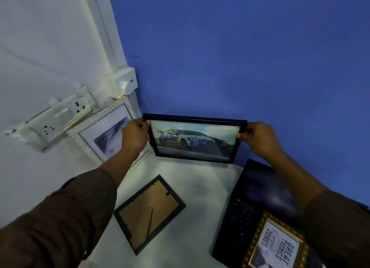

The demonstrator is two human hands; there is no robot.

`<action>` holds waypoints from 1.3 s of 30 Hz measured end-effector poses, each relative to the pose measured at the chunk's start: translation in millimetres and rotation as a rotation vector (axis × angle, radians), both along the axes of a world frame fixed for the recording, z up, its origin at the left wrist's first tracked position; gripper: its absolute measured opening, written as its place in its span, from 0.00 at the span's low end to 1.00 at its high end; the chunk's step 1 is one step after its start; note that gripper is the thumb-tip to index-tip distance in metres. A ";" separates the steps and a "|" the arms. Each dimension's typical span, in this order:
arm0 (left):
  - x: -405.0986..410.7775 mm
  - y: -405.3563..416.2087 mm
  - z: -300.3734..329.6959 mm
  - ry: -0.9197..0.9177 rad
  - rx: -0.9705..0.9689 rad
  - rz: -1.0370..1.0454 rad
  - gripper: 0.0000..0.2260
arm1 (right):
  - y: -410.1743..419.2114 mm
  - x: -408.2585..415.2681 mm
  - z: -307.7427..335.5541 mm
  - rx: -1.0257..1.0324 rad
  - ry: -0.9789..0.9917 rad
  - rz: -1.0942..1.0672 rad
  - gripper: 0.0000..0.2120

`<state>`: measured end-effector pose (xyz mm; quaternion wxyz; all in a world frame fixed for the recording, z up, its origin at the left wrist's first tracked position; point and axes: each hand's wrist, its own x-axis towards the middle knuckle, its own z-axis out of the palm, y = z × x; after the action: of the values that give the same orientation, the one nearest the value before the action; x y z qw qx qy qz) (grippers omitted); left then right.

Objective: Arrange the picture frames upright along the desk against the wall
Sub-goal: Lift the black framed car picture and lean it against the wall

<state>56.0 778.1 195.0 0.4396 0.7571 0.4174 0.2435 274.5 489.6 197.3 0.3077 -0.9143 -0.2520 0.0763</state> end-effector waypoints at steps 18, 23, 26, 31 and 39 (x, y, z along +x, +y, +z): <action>164.7 88.2 -130.7 0.309 0.015 -0.512 0.12 | 63.0 65.7 -110.2 -0.337 0.197 -0.493 0.13; 175.1 100.3 -149.5 0.280 -0.049 -0.521 0.15 | 64.5 67.7 -110.3 -0.348 0.206 -0.502 0.12; 177.3 101.6 -154.6 0.289 -0.103 -0.516 0.14 | 66.6 63.5 -107.8 -0.314 0.210 -0.525 0.12; 169.9 87.4 -135.5 0.291 -0.210 -0.459 0.15 | 62.8 56.2 -99.2 -0.211 0.218 -0.590 0.13; 123.0 84.0 -148.5 0.376 -0.216 -0.355 0.24 | 57.2 21.6 -86.0 -0.183 -0.016 -0.570 0.24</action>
<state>179.0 862.1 46.5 0.4686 0.7990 0.3758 -0.0280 296.1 546.7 111.3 0.2311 -0.9727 0.0205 0.0021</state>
